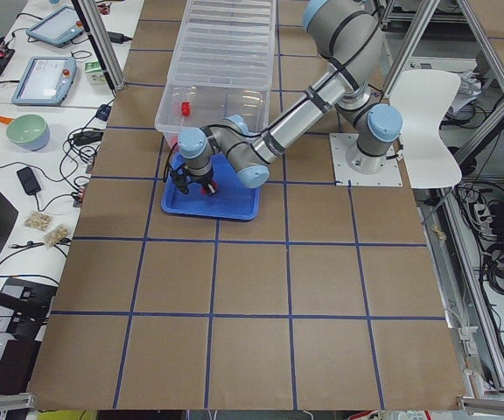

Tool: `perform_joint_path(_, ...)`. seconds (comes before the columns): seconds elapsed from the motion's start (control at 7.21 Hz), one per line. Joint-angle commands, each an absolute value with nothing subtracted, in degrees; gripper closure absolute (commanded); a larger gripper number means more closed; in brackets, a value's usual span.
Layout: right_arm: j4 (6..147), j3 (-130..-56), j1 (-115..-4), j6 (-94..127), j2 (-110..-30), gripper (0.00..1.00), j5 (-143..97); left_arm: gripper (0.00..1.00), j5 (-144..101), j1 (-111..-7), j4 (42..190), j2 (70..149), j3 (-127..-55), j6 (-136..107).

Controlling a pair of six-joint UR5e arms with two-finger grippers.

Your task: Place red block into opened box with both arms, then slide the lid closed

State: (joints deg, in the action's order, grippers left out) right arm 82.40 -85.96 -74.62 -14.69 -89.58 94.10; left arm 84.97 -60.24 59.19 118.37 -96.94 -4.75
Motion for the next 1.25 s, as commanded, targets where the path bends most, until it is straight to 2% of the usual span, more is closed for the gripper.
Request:
perform_joint_path(0.0, 82.0, -86.0, -74.6, -14.9, -91.8, 0.0, 94.3, 1.0, 84.8, -60.9, 72.8, 113.2, -90.3, -3.8)
perform_joint_path(0.28, 81.7, -86.3, -74.4, -15.7, -91.6, 0.0, 94.2, 1.0, 85.9, -68.4, 87.0, 108.6, -80.4, -4.6)
perform_joint_path(0.42, 81.7, -86.3, -74.4, -15.8, -91.4, 0.0, 93.7, 1.0, 87.2, -74.6, 89.0, 106.6, -79.9, -5.9)
perform_joint_path(0.69, 81.7, -86.5, -74.4, -15.2, -91.4, 0.0, 94.4, 1.0, 89.9, -83.6, 87.6, 106.2, -84.0, -5.1)
perform_joint_path(1.11, 81.7, -86.5, -74.5, -14.7, -91.2, 0.0, 97.0, 1.0, 89.7, -84.8, 79.8, 106.7, -92.8, -3.4)
